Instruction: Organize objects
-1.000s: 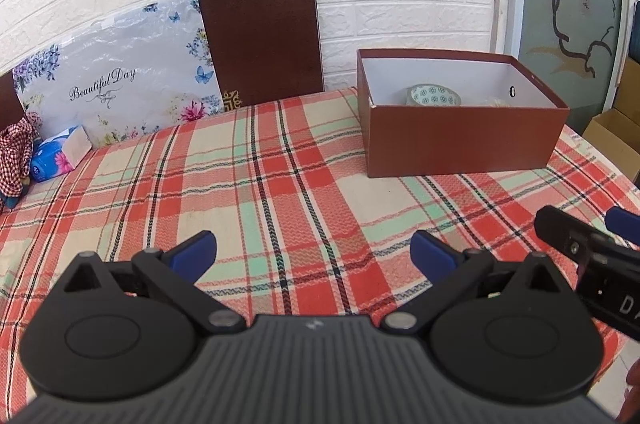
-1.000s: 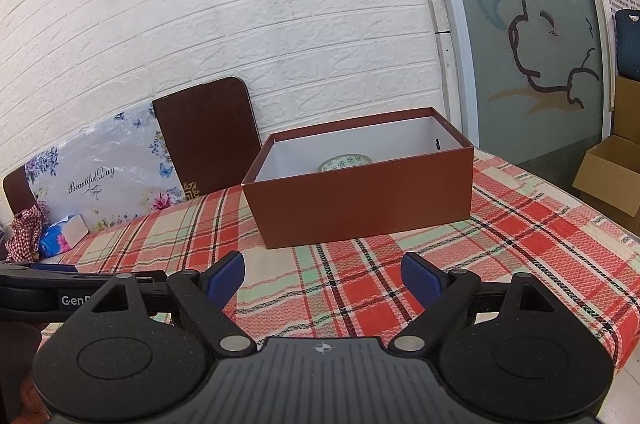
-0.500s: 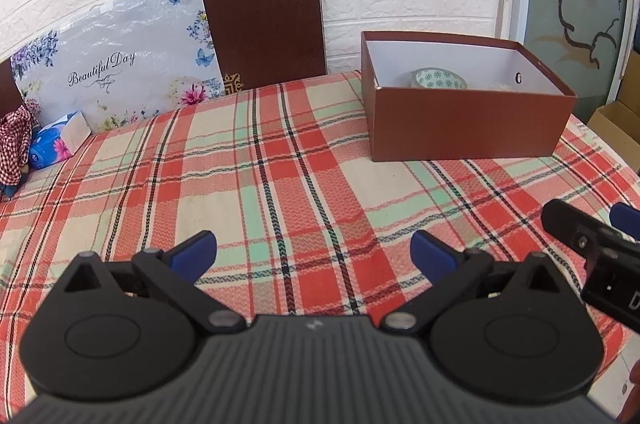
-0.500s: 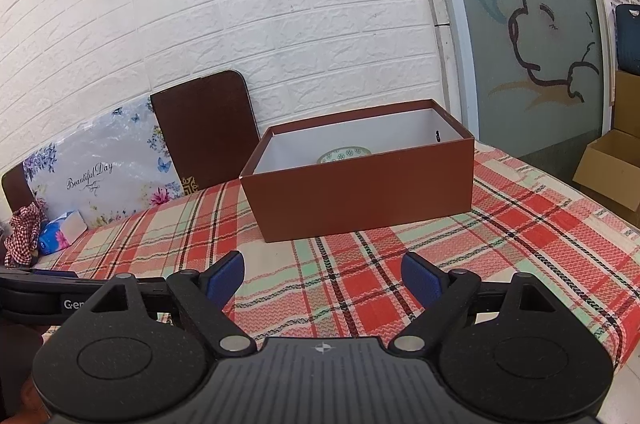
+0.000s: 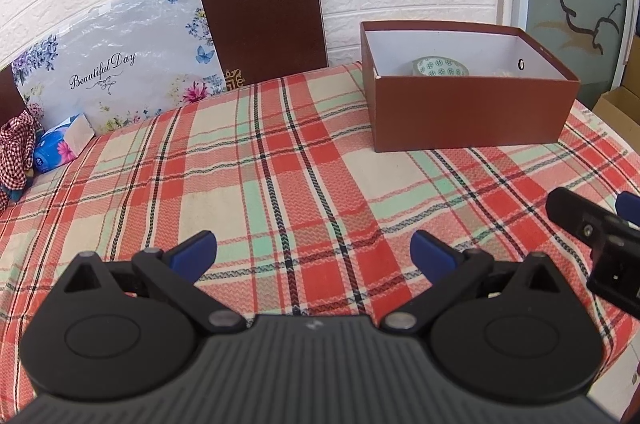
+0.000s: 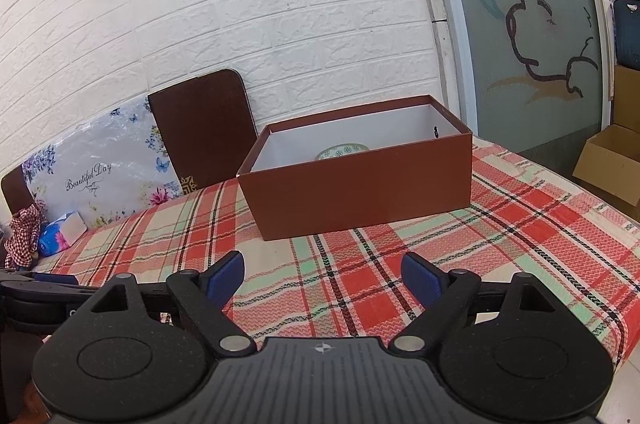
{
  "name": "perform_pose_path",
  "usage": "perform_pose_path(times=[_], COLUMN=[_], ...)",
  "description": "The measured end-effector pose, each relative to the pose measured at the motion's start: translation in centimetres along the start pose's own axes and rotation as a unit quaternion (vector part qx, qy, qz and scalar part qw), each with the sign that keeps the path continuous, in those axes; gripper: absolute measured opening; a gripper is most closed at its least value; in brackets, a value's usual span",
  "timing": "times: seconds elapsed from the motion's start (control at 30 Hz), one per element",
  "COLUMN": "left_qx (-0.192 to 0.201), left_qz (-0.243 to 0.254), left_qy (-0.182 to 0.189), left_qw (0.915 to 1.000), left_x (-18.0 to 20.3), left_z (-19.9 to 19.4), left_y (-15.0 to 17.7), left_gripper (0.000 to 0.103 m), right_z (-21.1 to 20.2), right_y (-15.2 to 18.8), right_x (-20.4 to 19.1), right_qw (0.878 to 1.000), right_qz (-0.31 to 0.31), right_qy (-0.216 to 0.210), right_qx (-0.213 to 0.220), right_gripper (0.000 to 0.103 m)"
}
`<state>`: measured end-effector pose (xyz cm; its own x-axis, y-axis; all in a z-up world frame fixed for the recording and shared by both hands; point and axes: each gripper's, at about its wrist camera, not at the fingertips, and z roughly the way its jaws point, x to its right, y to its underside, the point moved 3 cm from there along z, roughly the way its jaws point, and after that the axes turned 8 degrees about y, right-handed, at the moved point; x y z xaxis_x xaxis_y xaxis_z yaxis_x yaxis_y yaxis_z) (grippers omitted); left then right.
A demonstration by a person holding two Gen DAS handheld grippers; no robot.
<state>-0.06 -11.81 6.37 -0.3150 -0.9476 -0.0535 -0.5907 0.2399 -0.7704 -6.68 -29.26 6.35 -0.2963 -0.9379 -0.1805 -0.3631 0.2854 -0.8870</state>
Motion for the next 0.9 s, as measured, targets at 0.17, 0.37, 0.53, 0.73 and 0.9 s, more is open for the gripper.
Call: perform_pose_path(times=[0.17, 0.37, 0.53, 0.73, 0.9], left_qx=[-0.006, -0.016, -0.024, -0.03, -0.035], left_qz=[0.005, 0.007, 0.012, 0.017, 0.02], left_qy=[0.003, 0.003, 0.004, 0.006, 0.006], left_qw=[1.0, 0.9998, 0.9996, 0.9994, 0.9992], left_x=[0.2, 0.4, 0.6, 0.8, 1.0], left_z=[0.2, 0.5, 0.8, 1.0, 1.1], left_y=[0.2, 0.4, 0.6, 0.6, 0.7], left_gripper=[0.103, 0.103, 0.103, 0.103, 0.103], right_z=[0.0, 0.1, 0.2, 0.4, 0.5], right_y=[0.1, 0.1, 0.2, 0.2, 0.4], right_x=[0.0, 0.1, 0.3, 0.5, 0.4], right_qw=[1.0, 1.0, 1.0, 1.0, 1.0], right_qz=[0.002, 0.005, 0.007, 0.009, 0.012], right_qy=[0.0, 0.001, 0.0, -0.001, -0.001], right_qx=[-0.002, -0.004, -0.006, -0.009, -0.013], right_gripper=[0.087, 0.087, 0.087, 0.087, 0.087])
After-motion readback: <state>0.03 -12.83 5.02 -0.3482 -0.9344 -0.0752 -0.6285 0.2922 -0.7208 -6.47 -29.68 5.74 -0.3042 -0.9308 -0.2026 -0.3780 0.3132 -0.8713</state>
